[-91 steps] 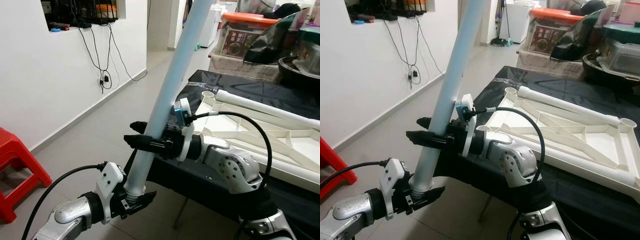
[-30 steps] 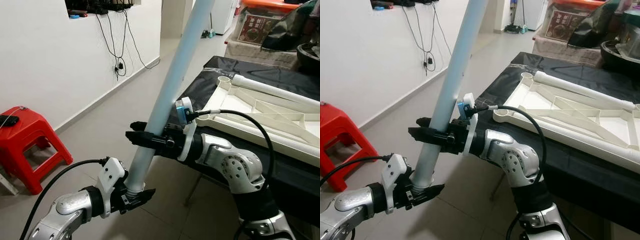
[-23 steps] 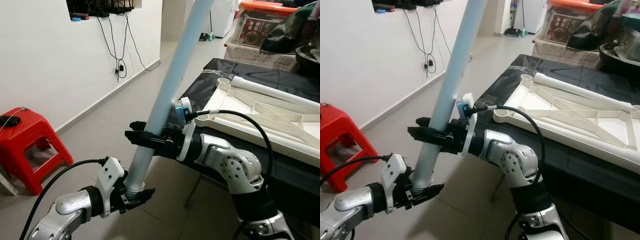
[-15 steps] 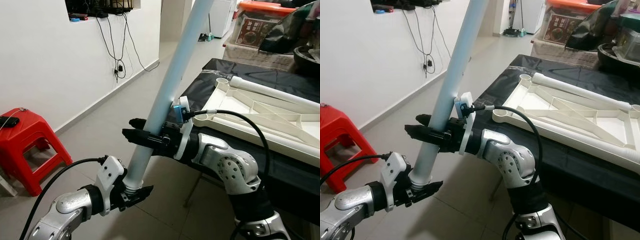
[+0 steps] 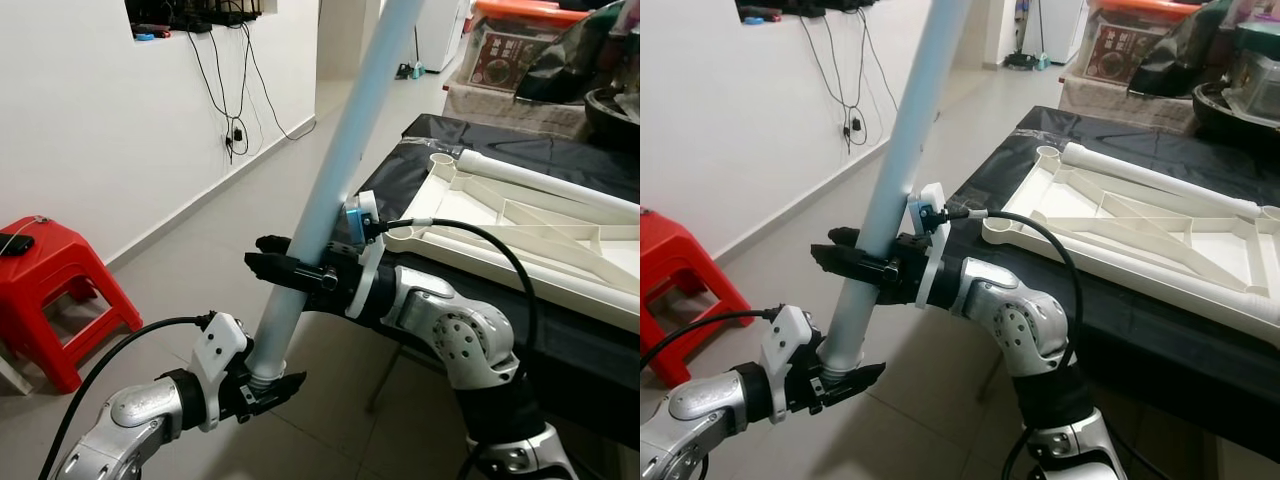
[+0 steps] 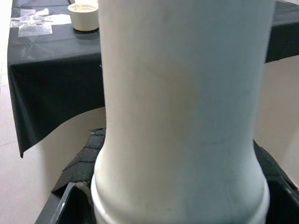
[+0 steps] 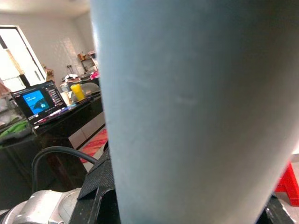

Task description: Building children table

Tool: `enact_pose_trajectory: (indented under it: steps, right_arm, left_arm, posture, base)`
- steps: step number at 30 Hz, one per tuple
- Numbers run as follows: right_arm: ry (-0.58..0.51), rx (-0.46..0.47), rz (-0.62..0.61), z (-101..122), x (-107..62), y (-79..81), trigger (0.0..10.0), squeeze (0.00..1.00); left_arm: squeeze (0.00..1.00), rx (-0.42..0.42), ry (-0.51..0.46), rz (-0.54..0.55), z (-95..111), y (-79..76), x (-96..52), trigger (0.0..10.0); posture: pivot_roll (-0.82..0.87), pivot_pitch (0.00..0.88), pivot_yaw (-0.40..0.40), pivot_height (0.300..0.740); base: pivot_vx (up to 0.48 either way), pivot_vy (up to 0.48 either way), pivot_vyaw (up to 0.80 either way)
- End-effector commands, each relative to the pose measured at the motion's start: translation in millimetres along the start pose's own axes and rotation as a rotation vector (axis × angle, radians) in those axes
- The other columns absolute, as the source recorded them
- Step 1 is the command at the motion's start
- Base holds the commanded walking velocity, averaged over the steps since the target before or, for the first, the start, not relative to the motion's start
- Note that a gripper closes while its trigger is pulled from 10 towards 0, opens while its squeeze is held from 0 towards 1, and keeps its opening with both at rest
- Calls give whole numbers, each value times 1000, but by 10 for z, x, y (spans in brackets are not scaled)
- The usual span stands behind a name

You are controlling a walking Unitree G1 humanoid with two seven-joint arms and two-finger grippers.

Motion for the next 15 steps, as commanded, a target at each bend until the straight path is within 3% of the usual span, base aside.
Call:
enact_pose_trajectory:
  steps: [1, 6, 7, 8, 9, 15]
  right_arm:
    - [4, -21, 19, 16, 24, 59, 0, 0]
    - [1, -17, 18, 12, 23, 56, 0, 0]
    - [1, -17, 20, 13, 22, 59, 0, 0]
    - [1, -17, 20, 13, 22, 59, 0, 0]
    - [0, -17, 21, 14, 22, 60, 0, 0]
    - [-4, -24, 17, 31, 3, 47, 0, 0]
  left_arm:
    - [0, 4, 29, -18, -57, -22, -5, 10000]
    - [0, -24, 56, -11, -114, 6, -14, 10000]
    - [529, -32, 64, 0, -127, 20, -13, 10000]
    - [529, -32, 64, 0, -127, 20, -13, 10000]
    - [1000, -31, 62, 3, -128, 26, -11, 10000]
    - [1000, -14, 47, 7, -112, 6, 13, 10000]
  posture:
    - [66, 55, -48, 740]
    - [66, 47, -49, 740]
    - [68, 42, -49, 740]
    - [68, 42, -49, 740]
    - [68, 39, -48, 740]
    - [66, 20, -45, 740]
  base:
    - [0, 0, 0]
    - [0, 0, 0]
    - [0, 0, 0]
    - [0, 0, 0]
    - [0, 0, 0]
    - [0, 0, 0]
Point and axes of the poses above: a point about 5 cm out from each wrist's last joint towards the gripper, its own x axis pointing out of the wrist towards the gripper, its own z axis along the axis of the wrist's last joint, y = z × x, the point moved 3 cm from there along x, pointing out of the wrist towards the gripper, and after that the axes turned 9 degrees about x, right-handed, at the moved point
